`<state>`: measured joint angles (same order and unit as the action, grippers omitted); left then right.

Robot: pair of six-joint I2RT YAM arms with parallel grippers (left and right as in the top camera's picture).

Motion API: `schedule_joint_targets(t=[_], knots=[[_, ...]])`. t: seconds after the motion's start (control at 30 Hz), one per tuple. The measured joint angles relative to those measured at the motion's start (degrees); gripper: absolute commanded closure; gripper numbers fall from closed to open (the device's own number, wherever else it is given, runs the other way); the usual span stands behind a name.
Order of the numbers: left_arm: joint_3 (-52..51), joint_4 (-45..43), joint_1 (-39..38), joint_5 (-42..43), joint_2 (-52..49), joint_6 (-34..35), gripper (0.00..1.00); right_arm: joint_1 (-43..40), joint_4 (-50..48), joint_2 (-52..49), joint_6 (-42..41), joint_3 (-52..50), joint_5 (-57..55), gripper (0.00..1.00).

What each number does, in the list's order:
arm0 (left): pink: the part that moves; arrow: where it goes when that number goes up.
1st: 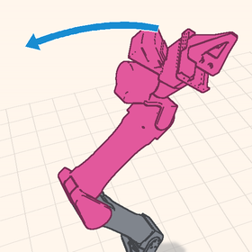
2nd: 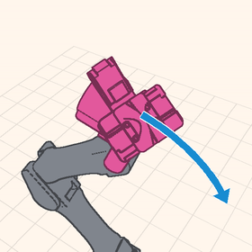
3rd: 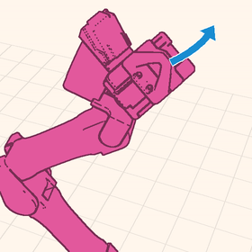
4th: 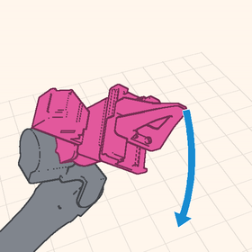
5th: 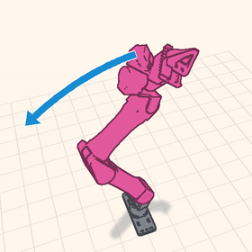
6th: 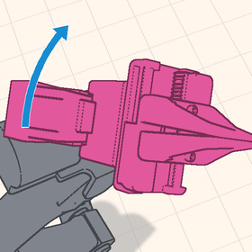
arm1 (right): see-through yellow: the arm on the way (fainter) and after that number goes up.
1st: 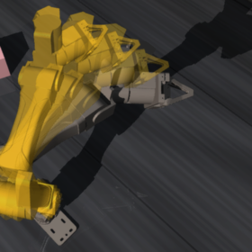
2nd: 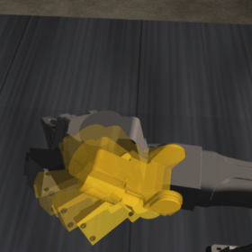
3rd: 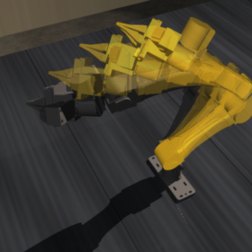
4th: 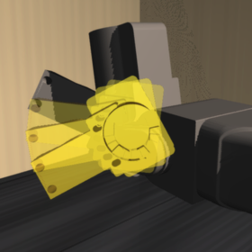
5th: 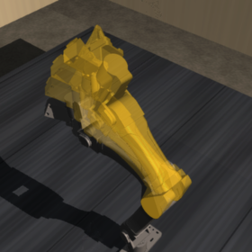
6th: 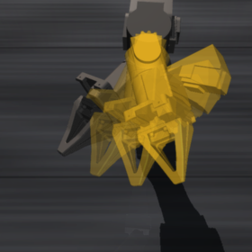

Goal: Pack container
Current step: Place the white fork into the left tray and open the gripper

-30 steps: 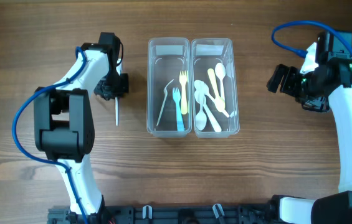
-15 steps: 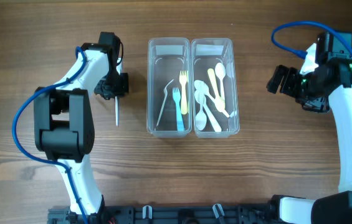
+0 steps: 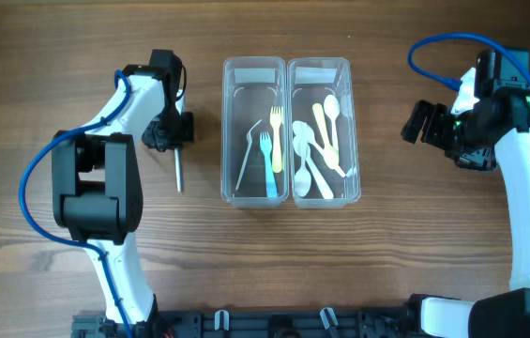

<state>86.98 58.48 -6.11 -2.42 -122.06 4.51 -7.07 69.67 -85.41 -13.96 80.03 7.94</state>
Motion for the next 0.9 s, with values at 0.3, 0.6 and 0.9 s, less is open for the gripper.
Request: schedule_joint_targets(t=[0.3, 0.6, 0.9], knots=[[13.4, 10.7, -4.3, -0.1, 4.5, 0.7, 0.96, 0.0, -0.1, 0.0, 0.0, 0.0, 0.0, 0.00], [18.7, 5.3, -18.4, 0.8, 17.4, 4.8, 0.89, 0.0, -0.4, 0.0, 0.0, 0.0, 0.0, 0.00], [16.9, 0.7, -23.4, 0.5, 10.4, 9.5, 0.64, 0.0, -0.9, 0.0, 0.0, 0.0, 0.0, 0.00]])
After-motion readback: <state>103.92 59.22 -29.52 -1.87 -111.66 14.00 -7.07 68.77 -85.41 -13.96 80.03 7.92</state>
